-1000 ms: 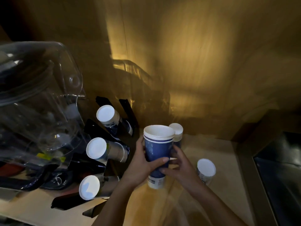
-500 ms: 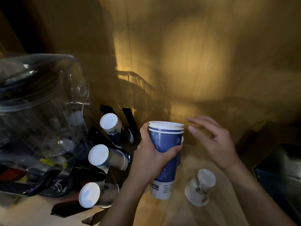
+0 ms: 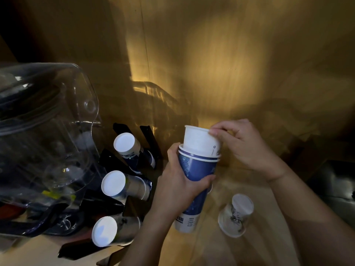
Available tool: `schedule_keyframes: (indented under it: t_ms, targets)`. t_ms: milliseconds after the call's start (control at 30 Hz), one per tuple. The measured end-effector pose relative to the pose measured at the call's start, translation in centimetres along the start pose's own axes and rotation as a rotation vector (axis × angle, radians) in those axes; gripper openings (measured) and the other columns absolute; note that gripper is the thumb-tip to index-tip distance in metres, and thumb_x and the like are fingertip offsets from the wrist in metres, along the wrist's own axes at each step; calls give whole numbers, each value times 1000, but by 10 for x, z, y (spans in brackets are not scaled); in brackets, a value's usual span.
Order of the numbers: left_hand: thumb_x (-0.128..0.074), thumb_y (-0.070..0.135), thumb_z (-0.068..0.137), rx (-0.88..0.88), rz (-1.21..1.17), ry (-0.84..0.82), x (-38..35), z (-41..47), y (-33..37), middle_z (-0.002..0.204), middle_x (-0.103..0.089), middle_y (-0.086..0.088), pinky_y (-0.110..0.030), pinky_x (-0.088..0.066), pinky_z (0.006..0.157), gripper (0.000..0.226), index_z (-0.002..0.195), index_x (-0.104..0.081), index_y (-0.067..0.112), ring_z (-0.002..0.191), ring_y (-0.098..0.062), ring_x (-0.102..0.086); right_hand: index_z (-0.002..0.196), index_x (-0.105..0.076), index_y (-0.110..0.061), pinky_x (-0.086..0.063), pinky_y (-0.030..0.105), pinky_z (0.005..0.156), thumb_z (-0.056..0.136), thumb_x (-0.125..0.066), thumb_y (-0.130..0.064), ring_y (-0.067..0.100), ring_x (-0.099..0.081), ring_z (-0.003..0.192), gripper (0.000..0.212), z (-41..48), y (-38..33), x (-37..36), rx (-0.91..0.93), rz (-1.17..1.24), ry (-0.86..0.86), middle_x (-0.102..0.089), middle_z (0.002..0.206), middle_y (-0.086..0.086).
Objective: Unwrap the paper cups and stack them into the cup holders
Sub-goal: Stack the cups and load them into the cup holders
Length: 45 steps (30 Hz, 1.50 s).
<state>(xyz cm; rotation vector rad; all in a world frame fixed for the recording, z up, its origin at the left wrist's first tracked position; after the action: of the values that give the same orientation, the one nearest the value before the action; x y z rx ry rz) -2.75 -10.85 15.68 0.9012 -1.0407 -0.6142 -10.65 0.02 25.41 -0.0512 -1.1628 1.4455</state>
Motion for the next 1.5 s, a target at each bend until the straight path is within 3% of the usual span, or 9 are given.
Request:
schedule_keyframes:
  t_ms: [100,200,567,767,867,1000,1200,1367,1500]
  targets:
    - [-76,59,52,31,-141,-78,-3,-1,-8,104,-52,30,0,-46,62,80,106,-18,66,89,23,-54,75,-64,-33,-42,13,67,86,-59,-11,-7,-55,68,25,7,1,6,-37,92,-23,-65,66,-21]
    - [-81,52,51,94,-377,-194,-10,-1,-16,106,-61,21,-18,-57,70,83,117,-30,53,94,5,-64,76,-64,-30,-41,7,67,86,-58,-7,-10,-55,69,26,9,3,11,-66,189,-43,-67,67,-27]
    - [-82,47,50,120,-469,-298,-24,-5,-25,100,-63,32,-13,-54,64,78,114,-36,50,93,4,-66,76,-70,-9,-49,32,61,79,-69,-16,12,-58,67,7,16,2,-2,-164,118,-14,-69,74,12]
    - [-82,47,48,134,-470,-295,-22,-6,-33,101,-66,26,-16,-56,66,86,120,-35,44,93,0,-67,79,-67,-18,-45,20,60,79,-68,-14,1,-54,62,4,15,7,-7,-191,127,-41,-62,68,-8]
    - [-81,47,49,147,-464,-308,-22,-9,-38,103,-65,24,-17,-56,67,88,123,-34,44,95,1,-66,102,-64,-24,-43,10,68,87,-56,-5,-8,-56,74,26,11,7,-9,-155,132,-92,-63,84,-15]
    - [-81,45,50,161,-474,-361,-24,-11,-43,99,-64,32,-14,-55,64,85,121,-34,44,92,4,-66,126,-48,-33,-44,34,77,82,-42,6,22,-50,91,60,-4,8,-14,25,-300,-253,-50,99,0]
    - [-82,37,52,175,-508,-515,-47,-16,-38,104,-66,25,-23,-57,66,82,121,-38,42,95,-7,-69,134,-32,-33,-21,52,96,64,-78,-11,31,-26,123,87,-38,19,-25,249,-996,-201,-41,136,20]
    - [-83,32,54,177,-524,-588,-64,-18,-40,106,-67,24,-21,-57,68,81,121,-39,40,98,-6,-68,129,-43,-16,-14,47,103,71,-67,-27,26,-31,128,64,-67,29,-15,358,-1149,19,-54,132,13]
    - [-87,35,46,196,-505,-511,-66,-17,-54,104,-68,20,-17,-56,66,85,117,-40,42,97,1,-66,124,-41,-7,-15,41,100,66,-68,-39,24,-36,120,72,-88,61,27,84,-1019,189,-58,123,17]
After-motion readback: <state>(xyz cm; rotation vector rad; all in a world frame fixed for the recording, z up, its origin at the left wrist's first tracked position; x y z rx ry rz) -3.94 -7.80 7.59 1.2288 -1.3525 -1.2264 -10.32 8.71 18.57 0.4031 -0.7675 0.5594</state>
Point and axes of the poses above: each hand's wrist, its own z-axis towards the middle knuckle, its own x-axis out of the back of the hand, y = z × x, the point moved 10 cm from there along z, towards the middle knuckle
